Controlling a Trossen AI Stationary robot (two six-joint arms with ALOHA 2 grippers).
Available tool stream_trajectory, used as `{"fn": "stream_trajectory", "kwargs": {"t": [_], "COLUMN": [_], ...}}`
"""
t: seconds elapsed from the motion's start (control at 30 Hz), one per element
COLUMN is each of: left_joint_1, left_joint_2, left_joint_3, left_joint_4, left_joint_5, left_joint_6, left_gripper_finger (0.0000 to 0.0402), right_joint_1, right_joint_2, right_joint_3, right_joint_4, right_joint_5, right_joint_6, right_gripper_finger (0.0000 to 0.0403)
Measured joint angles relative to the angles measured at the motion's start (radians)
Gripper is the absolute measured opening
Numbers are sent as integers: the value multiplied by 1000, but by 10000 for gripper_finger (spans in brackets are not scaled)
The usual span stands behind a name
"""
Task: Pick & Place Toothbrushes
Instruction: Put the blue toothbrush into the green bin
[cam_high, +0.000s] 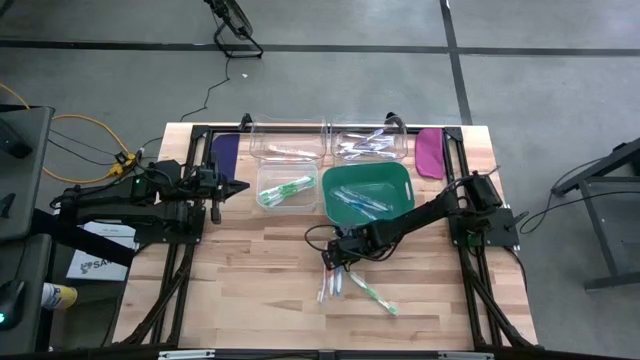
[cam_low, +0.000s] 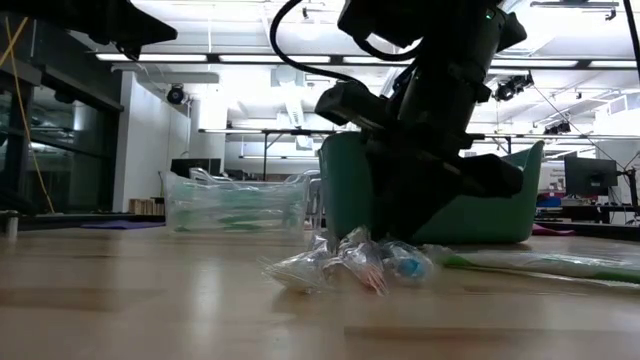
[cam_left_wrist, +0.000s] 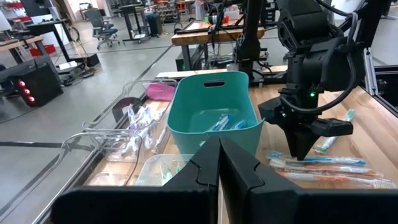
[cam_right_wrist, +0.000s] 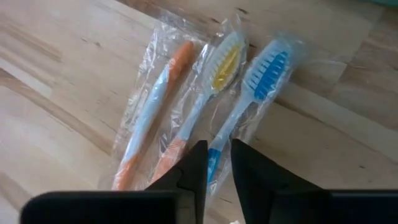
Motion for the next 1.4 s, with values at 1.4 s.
{"fn": "stream_trajectory", "kwargs": {"t": [1.4], "left_joint_1": [0], "left_joint_2": [0], "left_joint_3": [0], "left_joint_4": [0], "left_joint_5": [-4], "left_joint_6": [-2], "left_gripper_finger": [3], "right_joint_1": [-25], "right_joint_2": [-362], "right_joint_3": [0], "right_joint_4": [-127], "right_joint_5": [-18], "right_joint_6": [-218], "right_gripper_finger": [2]}}
